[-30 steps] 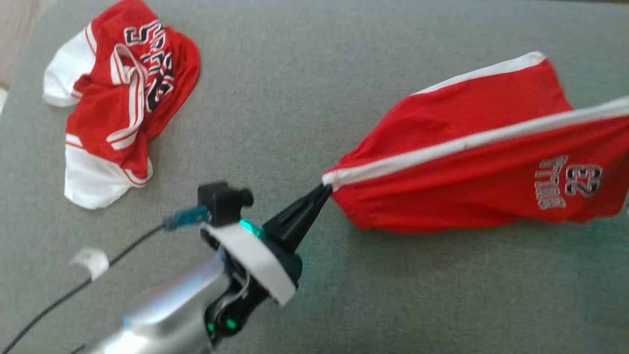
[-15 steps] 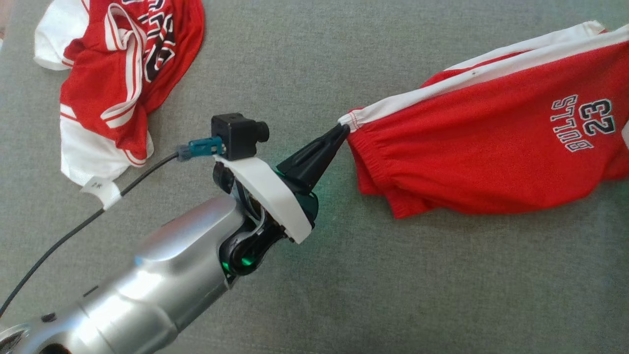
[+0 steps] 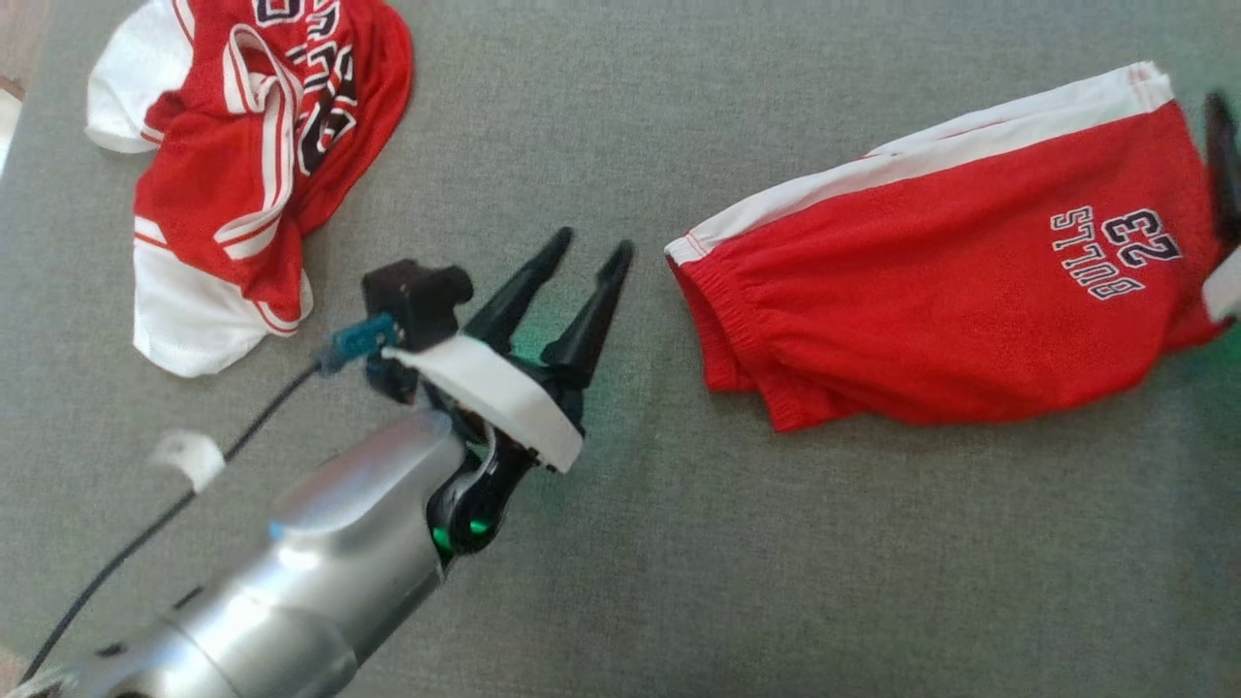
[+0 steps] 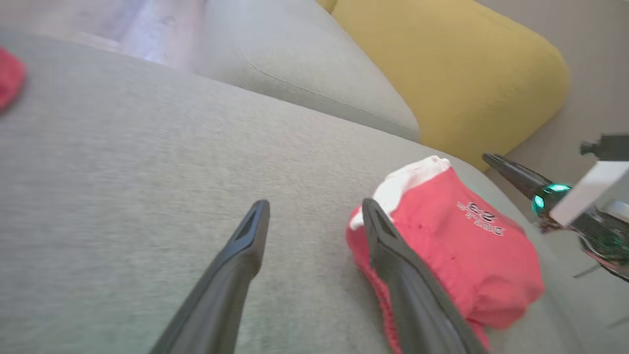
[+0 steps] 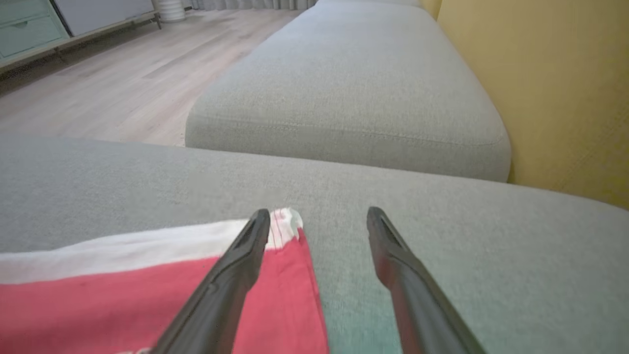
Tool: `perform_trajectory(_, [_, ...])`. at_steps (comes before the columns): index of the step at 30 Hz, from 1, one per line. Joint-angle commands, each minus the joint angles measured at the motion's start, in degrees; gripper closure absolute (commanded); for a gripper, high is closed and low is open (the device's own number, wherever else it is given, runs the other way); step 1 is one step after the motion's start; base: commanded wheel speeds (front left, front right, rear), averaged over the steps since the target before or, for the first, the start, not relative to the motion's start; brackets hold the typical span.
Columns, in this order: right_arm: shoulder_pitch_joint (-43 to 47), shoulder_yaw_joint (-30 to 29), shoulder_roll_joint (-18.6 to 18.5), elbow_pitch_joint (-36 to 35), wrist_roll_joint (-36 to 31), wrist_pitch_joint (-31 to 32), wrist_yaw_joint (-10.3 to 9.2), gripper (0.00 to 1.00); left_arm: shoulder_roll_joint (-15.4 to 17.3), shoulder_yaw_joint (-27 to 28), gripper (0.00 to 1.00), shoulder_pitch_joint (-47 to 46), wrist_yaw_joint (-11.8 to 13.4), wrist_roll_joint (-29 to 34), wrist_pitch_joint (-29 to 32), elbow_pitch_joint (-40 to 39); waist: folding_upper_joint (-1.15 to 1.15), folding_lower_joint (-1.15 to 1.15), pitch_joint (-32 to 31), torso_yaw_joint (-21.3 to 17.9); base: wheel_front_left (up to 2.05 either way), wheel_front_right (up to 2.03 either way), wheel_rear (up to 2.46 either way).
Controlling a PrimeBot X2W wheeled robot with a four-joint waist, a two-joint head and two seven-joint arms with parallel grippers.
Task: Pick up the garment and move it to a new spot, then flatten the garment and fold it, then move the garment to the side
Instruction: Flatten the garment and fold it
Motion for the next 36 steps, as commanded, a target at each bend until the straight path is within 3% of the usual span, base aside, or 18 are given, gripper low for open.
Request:
perform_trajectory(1, [2.31,1.38,-0.81,-0.38,0.83,0.44,0.18,0.00,1.09,3.32,0.00,0.18,2.43,3.55,-1.32,-0.55,0.00,0.01,-0.90,-0.10,0.00,0.00,0.00])
perform_trajectory(5, [3.55,1.65,-0.78,3.27,2.33,2.51,0.18,0.00,-0.36,13.71,0.00,6.04,10.43,17.44,-1.62,-5.54,0.00,0.01,-2.10,1.24,0.00,0.00,0.00])
perform_trajectory(8, [3.90,1.16,-0.22,6.73,3.18,5.03,0.18,0.00,-2.81,21.92,0.00,14.47,15.10,25.95,-1.63,-10.74,0.00,0.01,-3.18,2.51,0.00,0.00,0.00])
perform_trajectory(11, [3.82,0.81,0.29,10.42,3.59,7.52,0.18,0.00,-5.02,27.92,0.00,21.69,17.97,34.94,-1.64,-15.37,0.00,0.01,-4.30,3.83,0.00,0.00,0.00])
perform_trajectory(14, [4.02,0.16,1.50,13.99,5.73,10.95,0.18,0.00,-6.93,31.88,0.00,27.57,19.31,42.43,-1.64,-18.61,0.00,0.01,-5.60,5.15,0.00,0.00,0.00])
perform_trajectory(15, [4.18,0.19,1.80,14.91,6.36,12.12,0.18,0.19,-7.36,32.73,0.00,29.22,19.44,44.56,-1.64,-19.33,0.00,0.01,-6.04,5.52,0.00,0.00,0.00])
perform_trajectory(16, [4.41,0.49,2.01,15.42,6.84,13.00,0.18,0.65,-7.89,33.54,0.00,30.85,19.39,46.00,-1.65,-19.85,0.00,0.01,-6.48,5.84,0.00,0.00,0.00])
perform_trajectory(17, [4.71,0.63,2.15,15.73,7.49,13.48,0.18,1.00,-8.18,34.12,0.00,32.20,19.24,47.53,-1.65,-20.20,0.00,0.01,-6.98,6.14,0.00,0.00,0.00])
perform_trajectory(24, [6.39,0.54,1.06,16.40,8.18,6.27,0.18,1.00,-8.80,37.21,0.00,38.51,18.42,54.65,-1.65,-20.50,0.00,0.01,-10.99,5.02,0.00,0.00,0.00])
perform_trajectory(36, [8.93,0.41,-4.69,19.41,6.42,-0.43,0.18,1.00,-9.51,40.99,0.00,42.82,15.00,56.56,-1.65,-18.95,0.00,0.01,-14.46,-2.15,0.00,0.00,0.00])
